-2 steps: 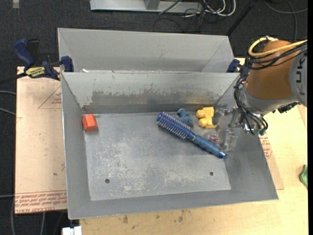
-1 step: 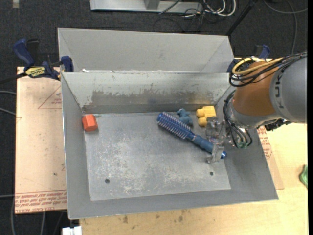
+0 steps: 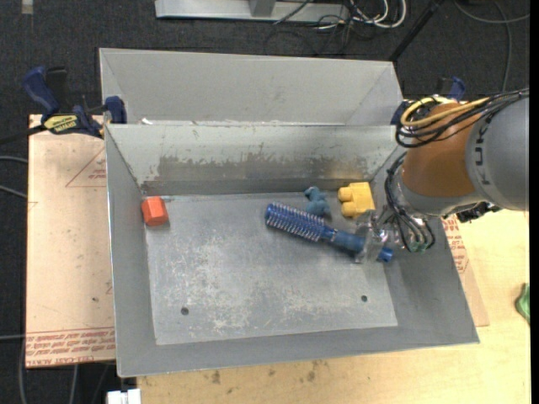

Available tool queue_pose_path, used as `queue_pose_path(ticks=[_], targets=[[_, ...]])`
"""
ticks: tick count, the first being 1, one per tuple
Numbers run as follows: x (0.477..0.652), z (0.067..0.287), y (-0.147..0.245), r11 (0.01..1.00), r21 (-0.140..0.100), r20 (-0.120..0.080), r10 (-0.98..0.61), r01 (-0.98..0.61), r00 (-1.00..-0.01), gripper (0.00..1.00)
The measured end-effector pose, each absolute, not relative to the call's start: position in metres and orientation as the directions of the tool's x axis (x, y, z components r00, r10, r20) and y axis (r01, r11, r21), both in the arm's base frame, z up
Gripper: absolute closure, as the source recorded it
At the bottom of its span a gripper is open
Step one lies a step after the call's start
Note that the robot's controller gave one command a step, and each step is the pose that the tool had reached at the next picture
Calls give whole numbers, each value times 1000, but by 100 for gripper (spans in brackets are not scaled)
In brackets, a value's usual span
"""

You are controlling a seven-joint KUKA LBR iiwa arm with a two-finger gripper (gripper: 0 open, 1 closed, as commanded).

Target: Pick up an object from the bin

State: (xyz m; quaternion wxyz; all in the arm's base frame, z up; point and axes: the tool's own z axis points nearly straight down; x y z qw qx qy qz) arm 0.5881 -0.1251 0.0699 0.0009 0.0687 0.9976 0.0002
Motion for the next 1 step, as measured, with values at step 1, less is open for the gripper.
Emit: queue_pose_path(ticks=[1], targets=[[573, 231, -108, 997, -1, -10, 83, 83, -996, 100]])
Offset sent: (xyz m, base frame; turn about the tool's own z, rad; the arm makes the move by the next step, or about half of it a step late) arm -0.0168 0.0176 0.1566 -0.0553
